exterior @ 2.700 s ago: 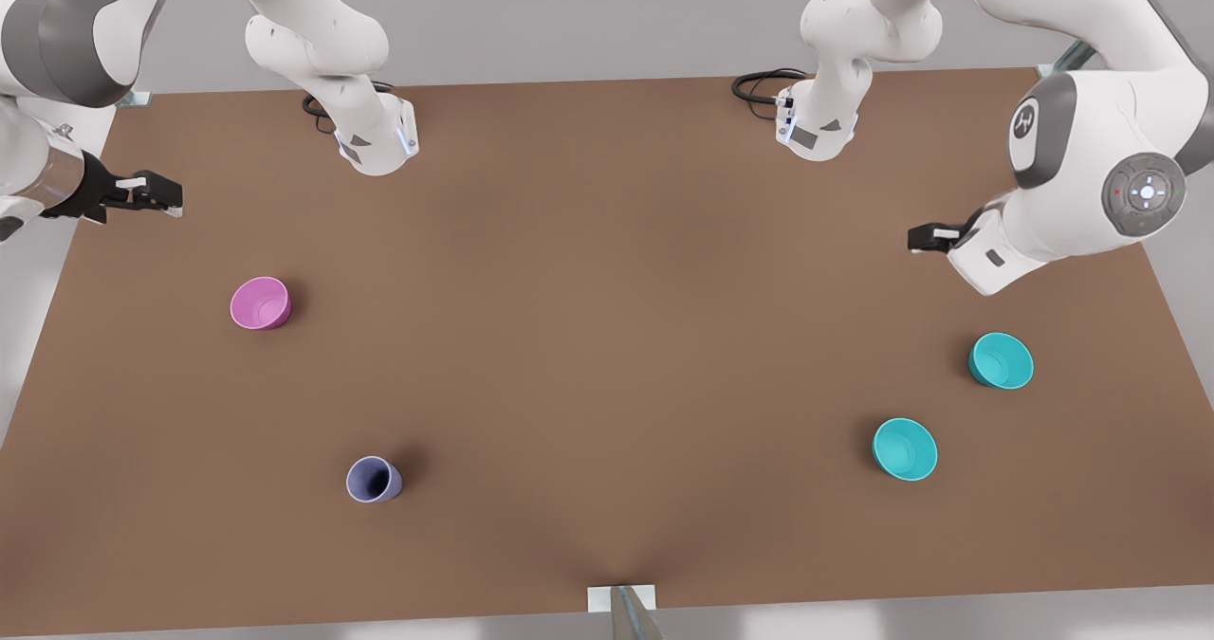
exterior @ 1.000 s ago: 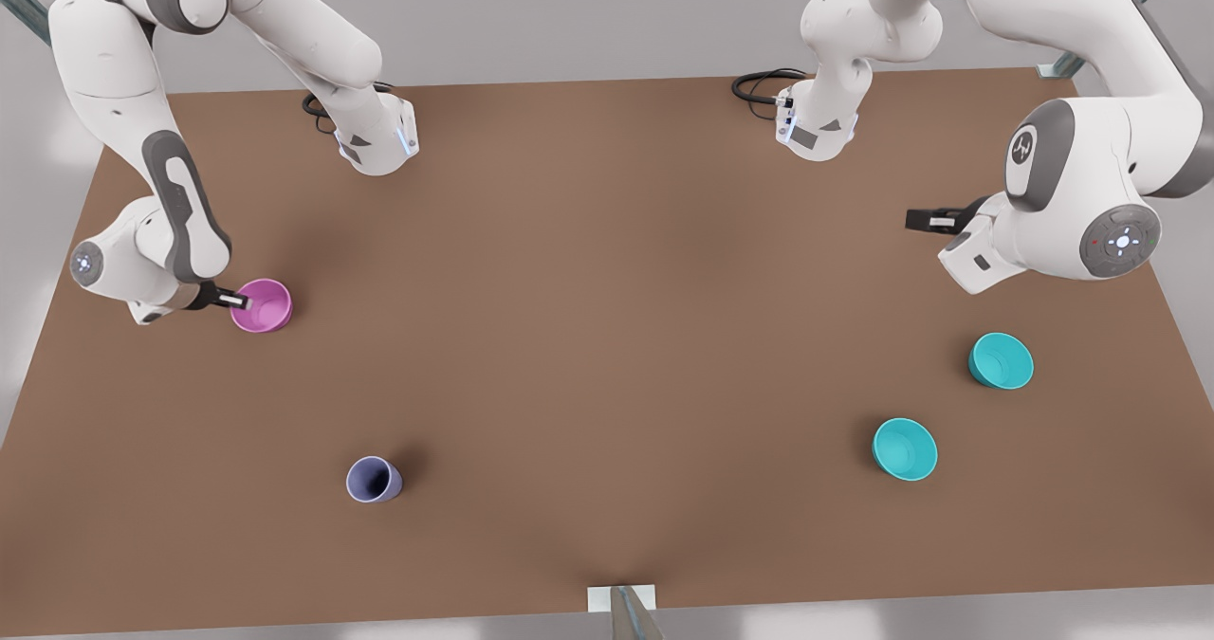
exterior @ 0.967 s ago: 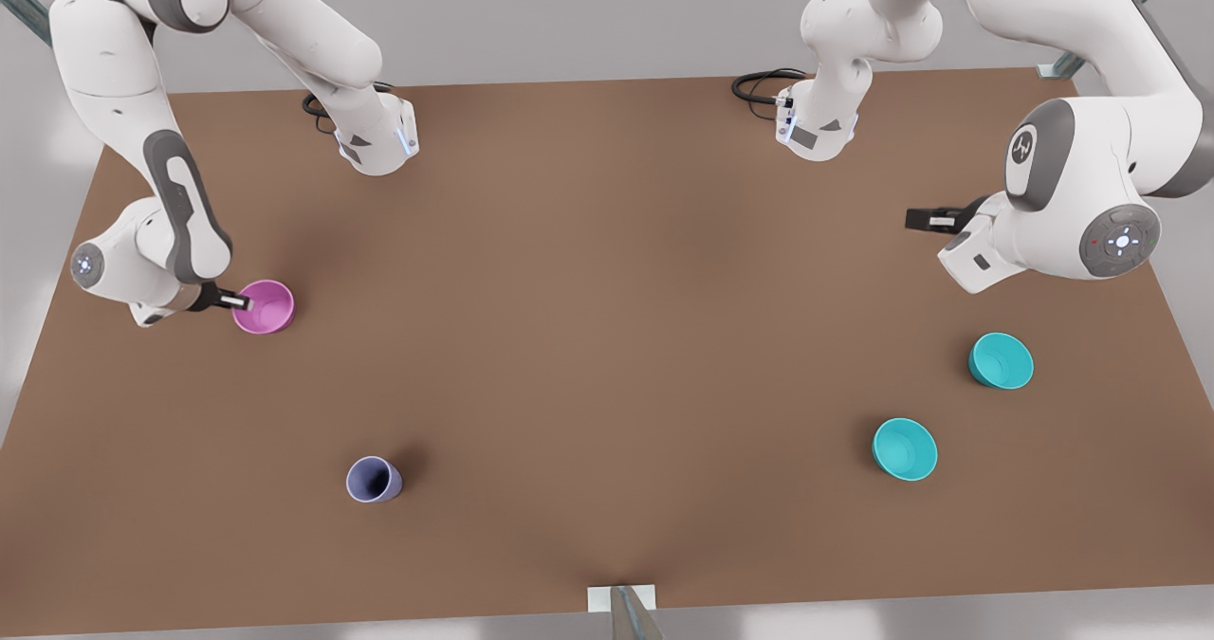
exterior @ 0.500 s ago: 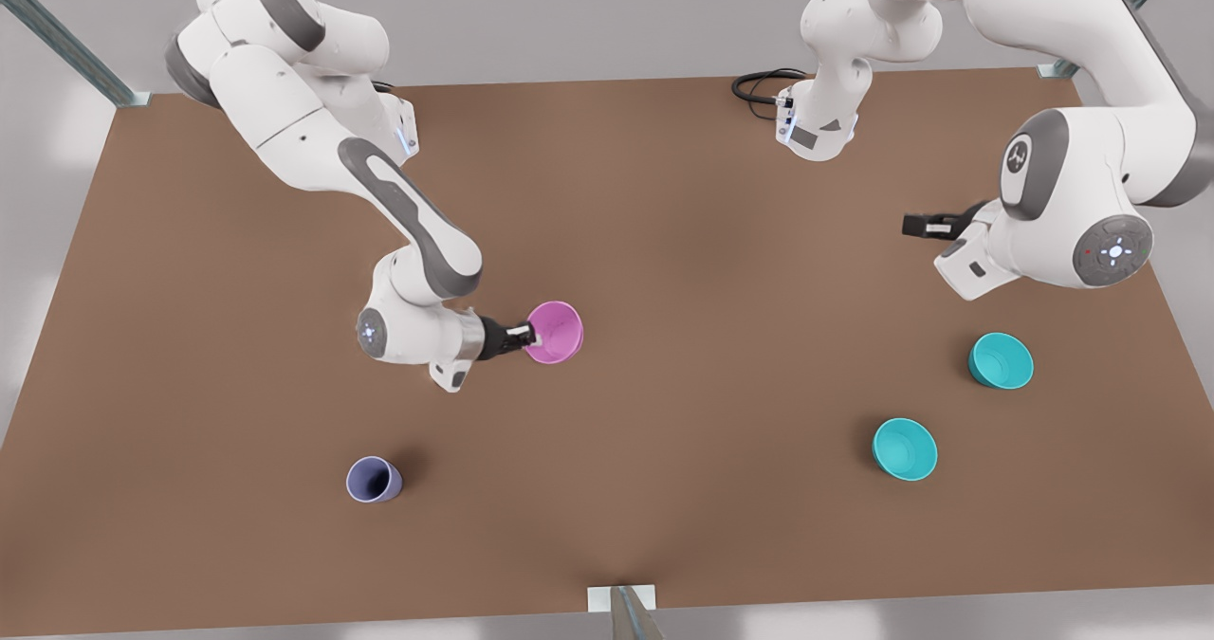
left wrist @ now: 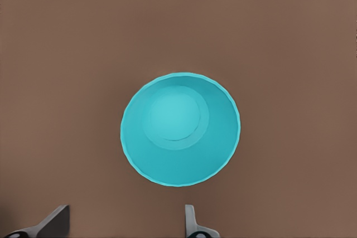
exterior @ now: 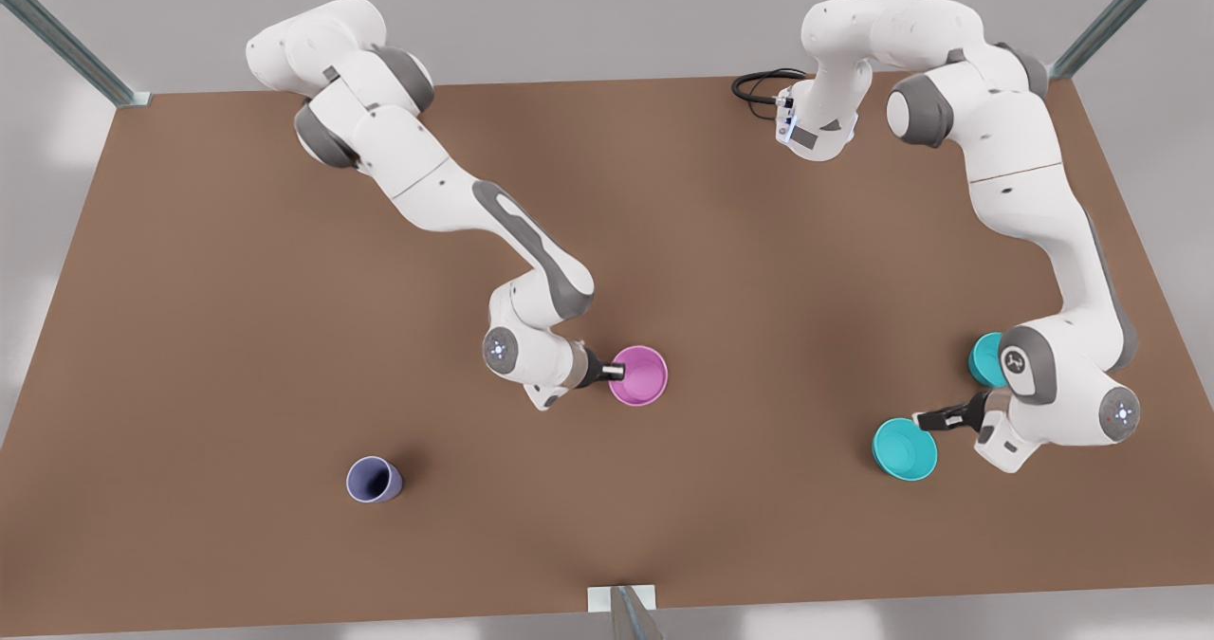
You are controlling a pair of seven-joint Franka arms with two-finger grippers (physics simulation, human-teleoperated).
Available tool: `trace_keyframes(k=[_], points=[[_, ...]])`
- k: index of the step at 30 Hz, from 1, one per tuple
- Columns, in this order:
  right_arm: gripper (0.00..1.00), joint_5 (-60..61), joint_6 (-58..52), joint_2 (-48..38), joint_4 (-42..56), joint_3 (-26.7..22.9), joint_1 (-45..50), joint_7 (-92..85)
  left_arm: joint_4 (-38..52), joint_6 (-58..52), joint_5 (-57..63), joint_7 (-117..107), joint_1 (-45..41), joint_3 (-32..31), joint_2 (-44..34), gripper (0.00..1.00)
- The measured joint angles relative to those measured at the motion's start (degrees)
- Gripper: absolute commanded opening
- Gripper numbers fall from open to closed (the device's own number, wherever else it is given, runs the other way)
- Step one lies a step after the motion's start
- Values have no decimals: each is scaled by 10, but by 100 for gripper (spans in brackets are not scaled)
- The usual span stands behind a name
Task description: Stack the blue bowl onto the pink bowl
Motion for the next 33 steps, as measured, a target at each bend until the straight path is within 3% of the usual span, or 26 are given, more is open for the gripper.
trace_keyframes(k=[1,2,7,12,13,14,15,17,19,21,26,29,33], points=[[95,-1,0,3,3,0,0,12,-2,23,-4,2,1,0,6,100],[100,-2,1,4,5,0,0,22,-5,43,-6,5,3,-1,12,100],[100,-4,-22,-24,16,-18,-2,69,-17,104,-14,13,11,-8,31,100],[100,-68,-235,-107,85,-52,-151,90,-24,132,-43,16,11,-9,49,100],[100,-100,-288,-115,90,-53,-199,80,-30,135,-45,16,10,-9,50,95],[100,-142,-339,-120,93,-54,-246,62,-34,137,-46,15,8,-10,50,65],[100,-189,-388,-132,94,-54,-292,40,-35,138,-47,14,7,-11,50,42],[100,-280,-499,-188,112,-54,-370,-8,-37,140,-48,11,5,-12,48,31],[100,-363,-618,-238,196,-53,-382,-52,-41,140,-49,8,5,-12,44,22],[100,-417,-709,-299,228,-56,-376,-90,-42,138,-50,5,4,-13,44,21],[100,-454,-768,-471,73,-56,-361,-169,-26,121,-47,-21,-17,-30,32,21],[100,-453,-767,-498,42,-56,-358,-207,66,45,-47,-66,-79,-58,18,21],[100,-442,-760,-505,22,-56,-359,-242,97,-30,-44,-145,-175,-110,10,21]])
